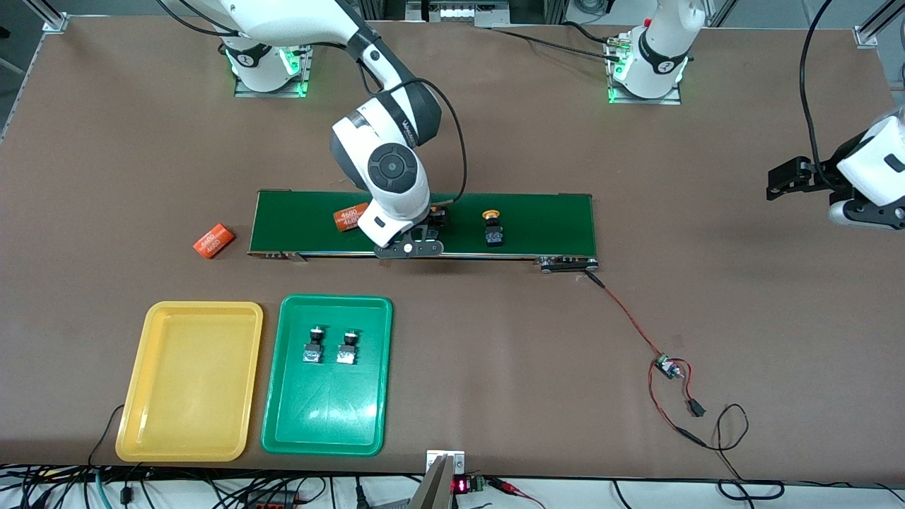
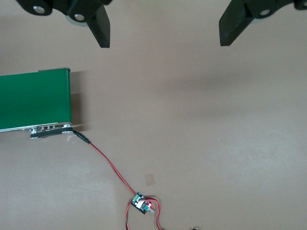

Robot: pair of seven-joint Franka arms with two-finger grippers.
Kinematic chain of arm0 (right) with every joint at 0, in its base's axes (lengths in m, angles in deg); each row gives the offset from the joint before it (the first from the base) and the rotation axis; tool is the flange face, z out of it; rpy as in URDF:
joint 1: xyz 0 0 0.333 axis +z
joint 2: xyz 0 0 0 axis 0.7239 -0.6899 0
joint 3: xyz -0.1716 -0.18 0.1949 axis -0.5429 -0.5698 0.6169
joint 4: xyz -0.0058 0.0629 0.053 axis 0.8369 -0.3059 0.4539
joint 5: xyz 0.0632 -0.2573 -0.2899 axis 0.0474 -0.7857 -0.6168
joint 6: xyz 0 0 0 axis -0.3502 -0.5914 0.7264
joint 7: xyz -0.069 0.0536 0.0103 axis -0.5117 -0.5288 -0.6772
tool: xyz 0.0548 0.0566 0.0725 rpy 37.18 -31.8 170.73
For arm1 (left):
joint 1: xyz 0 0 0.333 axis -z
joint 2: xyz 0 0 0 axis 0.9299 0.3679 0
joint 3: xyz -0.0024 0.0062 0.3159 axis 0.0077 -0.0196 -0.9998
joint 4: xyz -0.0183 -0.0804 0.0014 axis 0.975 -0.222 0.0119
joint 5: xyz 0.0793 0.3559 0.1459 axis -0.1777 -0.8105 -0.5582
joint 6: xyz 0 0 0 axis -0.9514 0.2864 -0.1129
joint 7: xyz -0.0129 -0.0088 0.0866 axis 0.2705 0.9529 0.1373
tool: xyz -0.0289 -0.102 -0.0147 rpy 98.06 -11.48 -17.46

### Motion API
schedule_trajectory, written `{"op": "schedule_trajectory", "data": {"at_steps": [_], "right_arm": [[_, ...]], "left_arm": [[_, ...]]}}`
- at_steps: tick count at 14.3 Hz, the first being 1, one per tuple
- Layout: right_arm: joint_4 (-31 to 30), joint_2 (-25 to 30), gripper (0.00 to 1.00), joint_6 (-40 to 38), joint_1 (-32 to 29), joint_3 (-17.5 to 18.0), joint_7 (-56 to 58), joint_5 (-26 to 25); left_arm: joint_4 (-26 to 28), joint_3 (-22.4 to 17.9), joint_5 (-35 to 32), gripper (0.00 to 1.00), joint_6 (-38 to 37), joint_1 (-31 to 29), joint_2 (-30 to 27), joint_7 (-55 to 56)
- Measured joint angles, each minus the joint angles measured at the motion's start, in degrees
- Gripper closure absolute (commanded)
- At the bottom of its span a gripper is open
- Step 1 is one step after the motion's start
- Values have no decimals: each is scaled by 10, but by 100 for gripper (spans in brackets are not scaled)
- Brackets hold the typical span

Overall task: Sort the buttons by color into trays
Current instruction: 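Reach the right gripper to a yellow-based button on the belt and grasp it, then carry the yellow-based button with the right gripper over the yellow tray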

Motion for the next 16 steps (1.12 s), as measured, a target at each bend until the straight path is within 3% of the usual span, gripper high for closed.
{"op": "schedule_trajectory", "data": {"at_steps": [6,7,10,11,13,16], "right_arm": [[0,-25,0,0,2,10,4,0],[0,-31,4,0,2,10,4,0],[0,-48,49,1,1,10,4,0],[0,-51,83,1,1,10,4,0],[5,-49,97,2,1,10,-9,2],[14,-35,100,1,-2,9,-59,2]], "left_arm": [[0,0,0,0,0,0,3,0],[0,0,0,0,0,0,4,0],[0,0,0,0,0,0,5,0],[0,-1,0,0,0,0,5,0],[0,-1,0,0,0,0,5,0],[0,-1,0,0,0,-1,6,0]]}}
